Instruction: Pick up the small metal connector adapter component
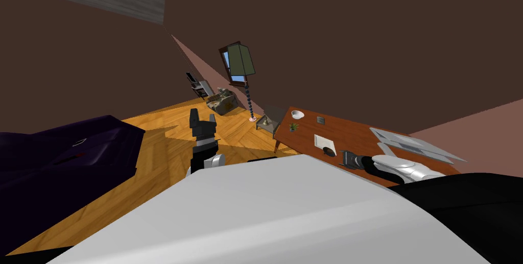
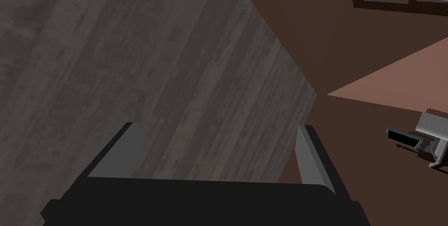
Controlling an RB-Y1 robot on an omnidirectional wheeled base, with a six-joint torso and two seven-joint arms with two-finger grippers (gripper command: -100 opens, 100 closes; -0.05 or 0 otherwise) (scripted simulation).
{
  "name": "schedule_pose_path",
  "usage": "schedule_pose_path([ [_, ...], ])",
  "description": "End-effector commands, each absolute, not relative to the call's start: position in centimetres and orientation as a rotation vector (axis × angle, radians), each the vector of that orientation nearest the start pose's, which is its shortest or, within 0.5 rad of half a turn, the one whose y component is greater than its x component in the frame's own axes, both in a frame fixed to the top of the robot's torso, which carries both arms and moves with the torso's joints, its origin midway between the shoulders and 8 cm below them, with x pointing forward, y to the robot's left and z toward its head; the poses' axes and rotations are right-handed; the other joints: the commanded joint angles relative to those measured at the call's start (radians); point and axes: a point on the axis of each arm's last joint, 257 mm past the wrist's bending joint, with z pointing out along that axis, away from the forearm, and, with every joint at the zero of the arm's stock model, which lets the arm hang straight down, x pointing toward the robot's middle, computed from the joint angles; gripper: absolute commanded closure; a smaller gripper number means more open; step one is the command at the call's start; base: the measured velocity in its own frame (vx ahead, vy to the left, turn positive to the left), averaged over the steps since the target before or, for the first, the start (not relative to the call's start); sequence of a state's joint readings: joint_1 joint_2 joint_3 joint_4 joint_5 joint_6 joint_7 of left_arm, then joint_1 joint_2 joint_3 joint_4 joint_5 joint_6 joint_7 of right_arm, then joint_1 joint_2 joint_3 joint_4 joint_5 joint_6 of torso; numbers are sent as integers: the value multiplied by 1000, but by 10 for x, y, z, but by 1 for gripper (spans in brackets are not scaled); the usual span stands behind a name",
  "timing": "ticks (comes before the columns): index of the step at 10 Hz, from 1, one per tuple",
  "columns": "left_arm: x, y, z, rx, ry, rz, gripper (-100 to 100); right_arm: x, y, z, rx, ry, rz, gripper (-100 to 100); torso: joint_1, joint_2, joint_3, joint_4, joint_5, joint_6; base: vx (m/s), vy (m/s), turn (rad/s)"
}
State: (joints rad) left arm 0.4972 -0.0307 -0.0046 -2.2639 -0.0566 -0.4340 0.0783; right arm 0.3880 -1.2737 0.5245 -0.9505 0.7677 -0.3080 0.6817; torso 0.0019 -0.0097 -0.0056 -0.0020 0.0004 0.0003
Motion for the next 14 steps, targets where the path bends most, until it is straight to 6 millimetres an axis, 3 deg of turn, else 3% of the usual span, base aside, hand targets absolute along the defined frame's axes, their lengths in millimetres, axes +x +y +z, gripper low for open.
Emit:
schedule_pose_path([
  [1,359,277,5,-743,650,-1324,0,116,-700,-440,-1361,2579,-567,-100,0,0,0,0,0,0,157,-4,77],
  [2,359,277,5,-743,650,-1324,0,103,-696,-448,-1379,2595,-548,-100,-1,0,0,0,0,0,156,-14,112],
  [3,359,277,5,-743,650,-1324,0,110,-697,-442,-1367,2586,-557,-100,-2,0,0,0,-1,0,69,-10,27],
  [4,359,277,5,-743,650,-1324,0,109,-696,-443,-1370,2587,-556,0,-2,5,2,1,0,1,13,-2,-1],
  [5,359,277,5,-743,650,-1324,0,104,-690,-454,-1356,2593,-558,-100,-1,8,5,2,0,1,12,-42,67],
  [7,359,277,5,-743,650,-1324,0,100,-684,-466,-1344,2600,-559,-100,-5,11,6,2,-1,1,10,-69,65],
  [8,359,277,5,-743,650,-1324,0,101,-685,-462,-1348,2598,-557,-100,-5,10,6,2,-1,1,7,-26,13],
  [9,359,277,5,-743,650,-1324,0,101,-685,-462,-1348,2598,-559,100,-3,11,6,2,-1,1,-1,-3,-12],
  [13,359,277,5,-743,650,-1324,0,100,-684,-463,-1348,2599,-557,100,-1,11,7,3,0,1,0,0,0],
  [14,359,277,5,-743,650,-1324,0,100,-684,-463,-1348,2598,-557,0,-1,11,7,3,0,1,0,0,0],
])
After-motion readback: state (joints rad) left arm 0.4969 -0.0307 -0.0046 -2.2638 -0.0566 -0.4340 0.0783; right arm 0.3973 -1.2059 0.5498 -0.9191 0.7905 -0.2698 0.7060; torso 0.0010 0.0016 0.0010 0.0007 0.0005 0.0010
